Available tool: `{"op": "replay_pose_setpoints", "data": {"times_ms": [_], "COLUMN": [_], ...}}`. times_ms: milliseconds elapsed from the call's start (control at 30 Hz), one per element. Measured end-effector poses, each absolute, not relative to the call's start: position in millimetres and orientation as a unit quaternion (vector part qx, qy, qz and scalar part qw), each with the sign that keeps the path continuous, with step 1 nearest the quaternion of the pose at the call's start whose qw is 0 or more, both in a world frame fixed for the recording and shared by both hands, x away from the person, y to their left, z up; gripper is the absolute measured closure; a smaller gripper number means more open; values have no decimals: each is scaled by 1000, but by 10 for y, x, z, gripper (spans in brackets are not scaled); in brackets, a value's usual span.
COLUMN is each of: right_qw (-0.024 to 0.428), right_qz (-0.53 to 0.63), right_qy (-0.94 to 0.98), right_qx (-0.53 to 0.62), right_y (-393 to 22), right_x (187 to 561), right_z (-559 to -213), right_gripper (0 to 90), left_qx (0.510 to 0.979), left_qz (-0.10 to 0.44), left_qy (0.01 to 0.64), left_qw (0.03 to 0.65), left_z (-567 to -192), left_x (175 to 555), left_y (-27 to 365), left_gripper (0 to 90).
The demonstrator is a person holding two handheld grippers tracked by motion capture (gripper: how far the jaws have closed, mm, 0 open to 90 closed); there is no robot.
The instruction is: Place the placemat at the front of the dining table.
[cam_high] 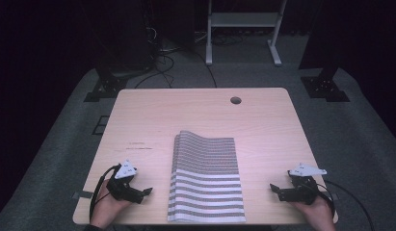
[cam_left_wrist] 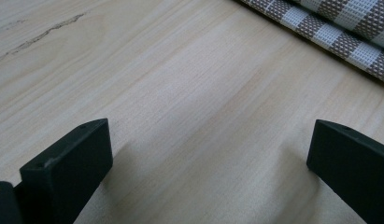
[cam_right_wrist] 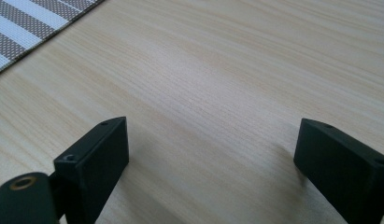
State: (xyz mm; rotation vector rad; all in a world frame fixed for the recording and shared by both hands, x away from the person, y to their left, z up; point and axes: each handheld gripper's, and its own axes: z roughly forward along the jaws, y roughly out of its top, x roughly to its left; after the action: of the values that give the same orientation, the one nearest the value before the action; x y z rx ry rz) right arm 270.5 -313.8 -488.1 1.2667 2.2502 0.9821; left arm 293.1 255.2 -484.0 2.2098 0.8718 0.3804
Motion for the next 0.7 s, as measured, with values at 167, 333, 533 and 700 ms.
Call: {"op": "replay_pose_setpoints", "data": {"times_ms": [167,333,533,700], "right_qw": [188,188,188,189], "right_qz": [349,349,349,349], "right_qy": [800,800,800,800], "right_qx": [450,450,450,450], "right_y": [-3138,-3138,-3139,-3139], "right_x": [2706,2706,2706,2706], "right_z": [-4881,-4881,-4881,-4881], "right_gripper": [90,90,90,90], "left_qx": [857,858,853,854], "left_qz": [143,139,132,130], "left_qy": [339,337,340,339], "left_qw": [362,361,373,373], "left_z": [-4836,-4828,-4788,-4744], "left_x": [2941,2939,2938,2931], "left_y": [2546,2528,2529,2509], "left_gripper": [0,0,0,0]}}
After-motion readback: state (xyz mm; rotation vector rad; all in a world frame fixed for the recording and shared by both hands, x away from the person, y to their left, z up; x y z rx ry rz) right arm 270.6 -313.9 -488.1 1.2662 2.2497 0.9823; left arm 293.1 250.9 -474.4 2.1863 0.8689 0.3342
